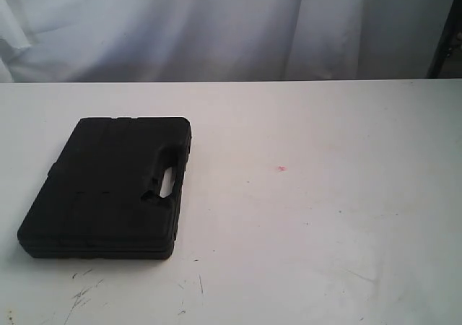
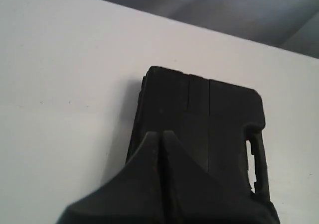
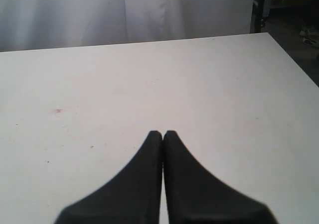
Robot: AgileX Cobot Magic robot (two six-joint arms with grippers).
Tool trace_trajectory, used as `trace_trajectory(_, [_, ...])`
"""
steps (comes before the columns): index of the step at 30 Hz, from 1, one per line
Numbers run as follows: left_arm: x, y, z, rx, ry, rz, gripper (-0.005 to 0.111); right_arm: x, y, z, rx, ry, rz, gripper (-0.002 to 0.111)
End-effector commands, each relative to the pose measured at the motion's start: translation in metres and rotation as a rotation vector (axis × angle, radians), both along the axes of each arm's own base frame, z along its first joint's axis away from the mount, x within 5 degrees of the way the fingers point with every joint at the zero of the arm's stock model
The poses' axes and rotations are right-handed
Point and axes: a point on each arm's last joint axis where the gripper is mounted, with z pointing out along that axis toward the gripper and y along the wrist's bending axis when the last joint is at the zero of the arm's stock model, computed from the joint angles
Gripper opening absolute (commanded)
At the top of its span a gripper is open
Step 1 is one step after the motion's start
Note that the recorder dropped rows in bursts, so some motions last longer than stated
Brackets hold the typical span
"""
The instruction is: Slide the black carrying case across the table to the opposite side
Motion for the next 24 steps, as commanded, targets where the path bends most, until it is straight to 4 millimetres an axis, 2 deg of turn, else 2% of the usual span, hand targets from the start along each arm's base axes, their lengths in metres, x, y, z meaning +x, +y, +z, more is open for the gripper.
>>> trace_trajectory(1, [0.021,0.001,-0.011,-0.011,0.025,0.015,0.000,0.000,0.000,-0.001,0.005,-0.002,-0.009,0.000])
trace_trajectory(9, [0.037,-0.003,-0.020,-0.054,0.077,-0.013,0.000,0.000,0.000,-0.001,0.005,-0.002,-0.009,0.000])
trace_trajectory(16, [0.076,-0.018,-0.015,-0.075,0.237,-0.161,0.000,0.000,0.000,-0.001,0.005,-0.002,-0.009,0.000])
trace_trajectory(19, [0.092,-0.030,-0.015,-0.075,0.287,-0.214,0.000,0.000,0.000,-0.001,0.005,-0.002,-0.009,0.000])
trace_trajectory(24, [0.113,-0.062,-0.019,-0.064,0.337,-0.318,0.000,0.000,0.000,-0.001,0.005,-0.002,-0.009,0.000])
